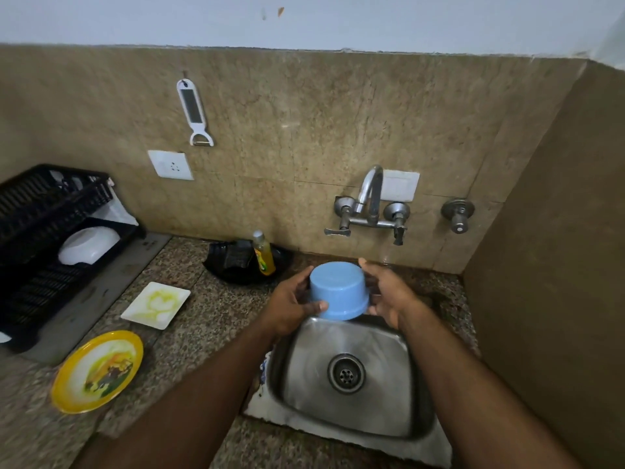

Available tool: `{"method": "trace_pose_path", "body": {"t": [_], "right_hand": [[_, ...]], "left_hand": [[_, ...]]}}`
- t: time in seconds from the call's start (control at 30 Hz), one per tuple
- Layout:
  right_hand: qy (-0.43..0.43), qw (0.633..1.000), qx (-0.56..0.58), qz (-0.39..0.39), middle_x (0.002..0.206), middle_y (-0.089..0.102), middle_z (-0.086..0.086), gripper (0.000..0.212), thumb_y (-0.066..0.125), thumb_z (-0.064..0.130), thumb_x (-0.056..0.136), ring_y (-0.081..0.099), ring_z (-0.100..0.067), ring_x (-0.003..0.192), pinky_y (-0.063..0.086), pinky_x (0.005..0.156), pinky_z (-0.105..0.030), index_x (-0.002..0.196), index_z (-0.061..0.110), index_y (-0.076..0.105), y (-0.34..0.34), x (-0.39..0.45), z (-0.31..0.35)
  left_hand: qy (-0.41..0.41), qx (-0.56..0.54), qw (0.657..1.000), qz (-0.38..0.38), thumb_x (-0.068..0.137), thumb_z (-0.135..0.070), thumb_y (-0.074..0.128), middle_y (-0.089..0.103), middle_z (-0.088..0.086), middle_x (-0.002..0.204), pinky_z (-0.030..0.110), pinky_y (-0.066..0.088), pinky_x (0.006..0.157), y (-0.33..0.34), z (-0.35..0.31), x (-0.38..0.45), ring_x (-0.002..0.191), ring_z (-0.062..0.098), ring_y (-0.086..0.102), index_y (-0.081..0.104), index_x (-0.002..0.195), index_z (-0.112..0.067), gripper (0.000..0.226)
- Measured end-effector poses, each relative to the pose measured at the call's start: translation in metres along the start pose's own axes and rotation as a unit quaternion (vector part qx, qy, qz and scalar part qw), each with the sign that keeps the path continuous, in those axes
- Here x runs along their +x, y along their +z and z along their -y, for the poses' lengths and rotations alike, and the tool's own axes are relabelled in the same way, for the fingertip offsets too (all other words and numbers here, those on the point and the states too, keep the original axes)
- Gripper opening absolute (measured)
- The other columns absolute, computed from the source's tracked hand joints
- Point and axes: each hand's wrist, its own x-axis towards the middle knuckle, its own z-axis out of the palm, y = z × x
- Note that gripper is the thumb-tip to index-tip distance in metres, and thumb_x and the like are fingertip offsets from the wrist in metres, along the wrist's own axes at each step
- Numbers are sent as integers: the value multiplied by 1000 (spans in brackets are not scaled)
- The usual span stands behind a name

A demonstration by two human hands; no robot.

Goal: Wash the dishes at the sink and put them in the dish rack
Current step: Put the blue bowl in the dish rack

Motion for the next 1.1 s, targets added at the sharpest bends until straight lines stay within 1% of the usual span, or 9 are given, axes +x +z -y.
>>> {"method": "trace_pose_path", "body": {"t": [0.1,0.17,0.33,0.53,0.7,0.77,0.9,0.97,1.1], "right_hand": [[91,995,-49,1,113,71,-15,41,75,34,89,72,-34,98,61,87,-54,122,12,65,14,11,-7],[124,989,-74,12,119,70,-17,49,78,32,83,72,-37,102,60,89,-56,124,10,64,24,20,-14],[185,974,-123,34,125,62,-21,60,81,41,78,70,-39,105,62,78,-50,120,4,58,67,34,-18],[151,983,-89,60,124,62,-22,66,83,37,79,69,-41,105,62,75,-48,129,3,58,160,73,-22],[121,990,-35,70,131,63,-17,64,86,35,80,68,-39,107,62,81,-53,133,10,59,269,115,-32],[114,989,-35,87,130,65,-15,64,87,34,79,68,-39,108,61,83,-55,131,8,61,321,132,-36],[95,986,-72,120,130,65,-12,63,89,34,76,68,-38,110,62,79,-54,128,8,64,432,161,-48],[93,980,-106,141,130,62,-10,57,88,32,80,64,-37,115,59,85,-56,127,11,62,484,169,-57],[114,969,-153,157,128,60,-12,50,88,29,81,61,-37,109,60,84,-54,122,12,63,578,188,-80]], "left_hand": [[-22,-5,1000,7,77,-11,87,57,-4,149,35,47,114,-13,3,-13,134,1,55,38,158,-14,94],[-32,-11,999,9,74,-15,86,52,2,155,38,44,116,-29,5,-20,139,9,53,35,160,-11,100],[-47,-2,999,0,82,5,82,48,9,157,27,48,109,-80,17,-23,139,11,50,28,161,-8,97],[-83,46,994,-62,86,-13,83,48,4,156,28,48,102,-183,26,-28,142,15,47,35,160,-13,88],[-68,192,962,-182,87,-17,83,62,8,142,3,44,82,-304,28,-45,128,21,61,55,148,-7,68],[-60,254,939,-225,87,-23,81,64,6,138,10,46,91,-356,20,-58,122,20,62,61,140,-4,59],[-30,452,853,-260,89,-30,67,68,24,131,46,54,101,-464,28,-77,121,38,65,67,131,2,53],[-81,528,811,-238,95,-24,67,43,20,159,48,35,120,-512,35,-82,149,37,38,48,151,-6,63],[-153,622,743,-195,106,-25,49,4,9,174,54,18,127,-590,57,-92,160,31,4,14,166,-18,69]]}}
